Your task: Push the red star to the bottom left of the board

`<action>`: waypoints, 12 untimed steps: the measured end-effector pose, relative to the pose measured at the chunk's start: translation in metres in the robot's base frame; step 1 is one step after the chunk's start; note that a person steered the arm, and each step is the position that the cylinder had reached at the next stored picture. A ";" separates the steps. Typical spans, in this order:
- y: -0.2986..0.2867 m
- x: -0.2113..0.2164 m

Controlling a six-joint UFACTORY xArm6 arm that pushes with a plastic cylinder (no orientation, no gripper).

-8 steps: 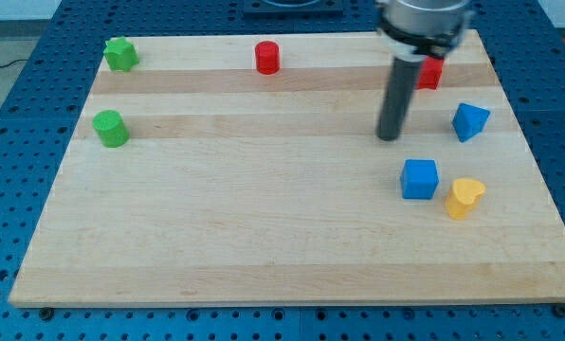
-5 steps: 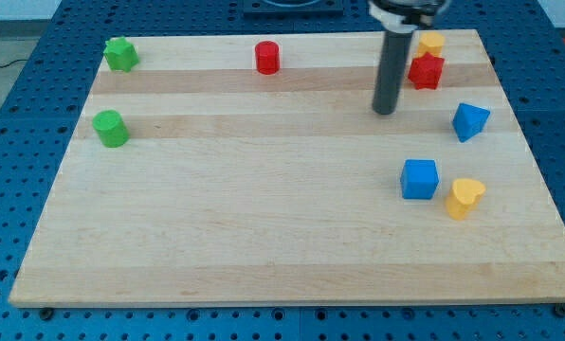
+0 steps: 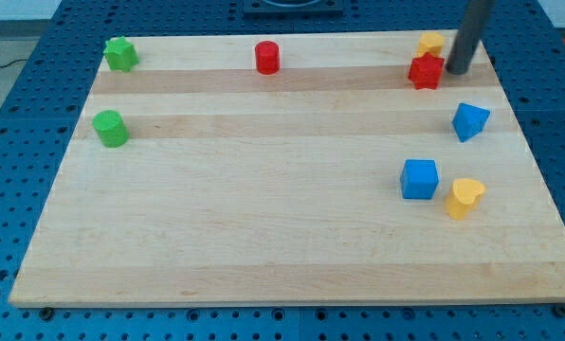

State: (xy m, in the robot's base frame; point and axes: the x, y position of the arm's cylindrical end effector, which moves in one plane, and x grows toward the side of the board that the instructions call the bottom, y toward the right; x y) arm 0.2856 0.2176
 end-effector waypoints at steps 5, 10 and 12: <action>-0.224 0.026; -0.256 0.108; -0.300 0.176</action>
State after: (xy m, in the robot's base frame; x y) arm 0.4614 -0.0821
